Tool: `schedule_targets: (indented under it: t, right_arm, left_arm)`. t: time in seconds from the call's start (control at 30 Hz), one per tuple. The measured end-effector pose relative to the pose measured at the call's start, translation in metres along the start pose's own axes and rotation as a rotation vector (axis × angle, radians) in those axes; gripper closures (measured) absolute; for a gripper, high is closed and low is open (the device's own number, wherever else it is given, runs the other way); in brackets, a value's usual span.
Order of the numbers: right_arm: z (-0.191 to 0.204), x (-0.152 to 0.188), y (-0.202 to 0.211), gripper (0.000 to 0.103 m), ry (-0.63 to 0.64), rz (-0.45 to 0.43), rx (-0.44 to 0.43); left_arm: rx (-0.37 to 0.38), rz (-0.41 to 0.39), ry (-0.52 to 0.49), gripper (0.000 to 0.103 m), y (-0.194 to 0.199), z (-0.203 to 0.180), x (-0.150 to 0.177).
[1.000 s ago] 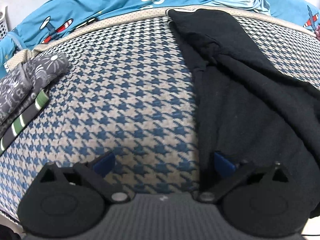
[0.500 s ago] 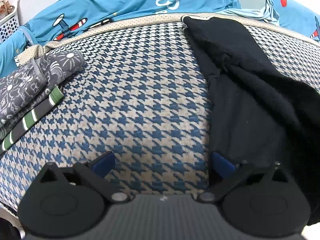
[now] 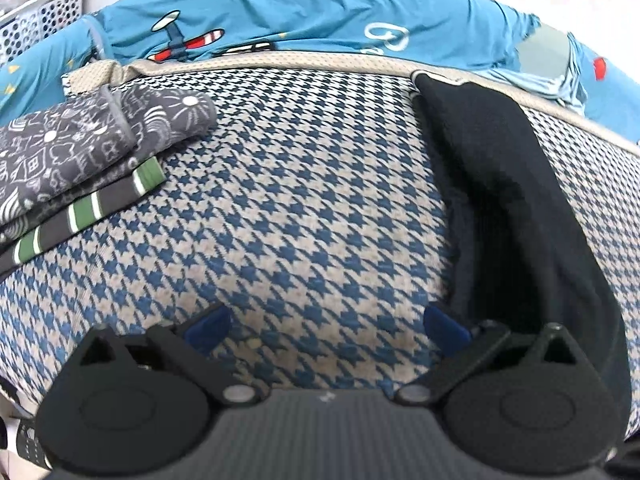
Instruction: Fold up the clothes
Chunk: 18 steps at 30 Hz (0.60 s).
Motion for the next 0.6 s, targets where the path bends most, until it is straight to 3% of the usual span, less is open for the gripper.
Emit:
schedule_targets:
  t: [0.23, 0.43, 0.6]
  right_arm:
    - [0.002, 0.016, -0.021, 0.093, 0.039, 0.072, -0.001]
    - [-0.003, 0.020, -0.017, 0.080, 0.033, 0.080, -0.039]
    - [-0.008, 0.021, -0.006, 0.079, 0.016, 0.075, -0.047]
  left_arm:
    - [0.059, -0.031, 0.030, 0.000, 0.003, -0.003, -0.006]
    - [0.088, -0.038, 0.026, 0.000, 0.000, -0.012, -0.009]
    - [0.116, -0.054, 0.015, 0.000, -0.002, -0.025, -0.014]
Point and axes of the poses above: each gripper's, at about its wrist camera, not at the fingertips, and y roughly against the way its jaws point, z to its left, x to its underside, the point moved 1 cm from there along -y, roughly the way its jaws point, and after that the axes turned 12 degrees about x, right-handed, at the moved point
